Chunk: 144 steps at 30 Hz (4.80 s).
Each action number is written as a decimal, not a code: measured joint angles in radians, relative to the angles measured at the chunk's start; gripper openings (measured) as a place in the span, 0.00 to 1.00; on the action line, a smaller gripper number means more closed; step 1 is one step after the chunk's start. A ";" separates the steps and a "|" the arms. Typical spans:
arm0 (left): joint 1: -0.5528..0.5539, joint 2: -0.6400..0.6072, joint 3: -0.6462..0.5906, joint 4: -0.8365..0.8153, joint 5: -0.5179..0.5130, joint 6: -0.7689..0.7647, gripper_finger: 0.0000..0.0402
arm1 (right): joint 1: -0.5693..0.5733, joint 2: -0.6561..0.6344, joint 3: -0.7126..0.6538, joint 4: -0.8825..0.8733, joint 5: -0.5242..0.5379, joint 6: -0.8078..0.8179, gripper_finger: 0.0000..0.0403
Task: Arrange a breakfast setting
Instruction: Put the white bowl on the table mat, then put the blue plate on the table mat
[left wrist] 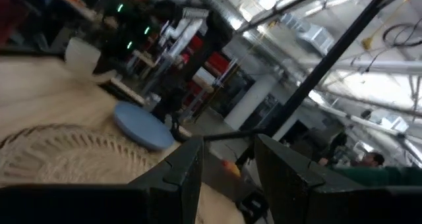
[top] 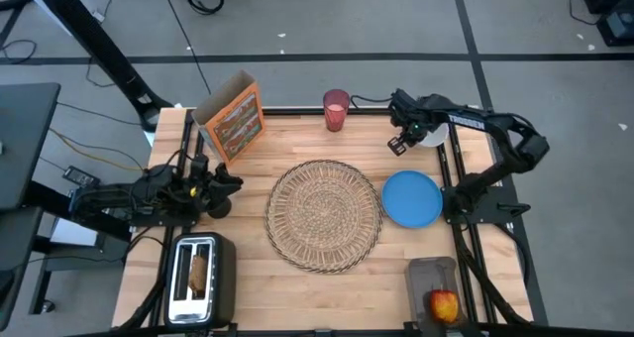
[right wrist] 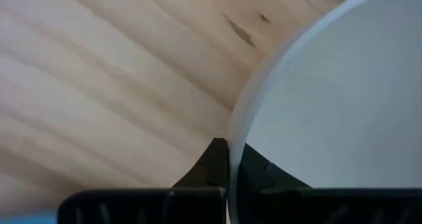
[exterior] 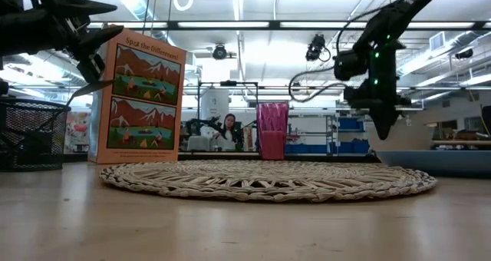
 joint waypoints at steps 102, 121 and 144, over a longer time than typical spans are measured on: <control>-0.755 1.119 1.096 -1.101 -0.509 -0.060 0.26 | 1.073 0.601 0.927 -0.335 0.020 -0.154 0.44; -0.755 1.119 1.095 -0.673 -0.508 0.162 0.26 | 1.294 0.201 0.831 -0.648 0.172 0.809 0.45; -0.751 1.119 1.095 -0.552 -0.509 0.181 0.26 | 1.252 0.059 -0.109 -0.024 -0.059 0.971 0.45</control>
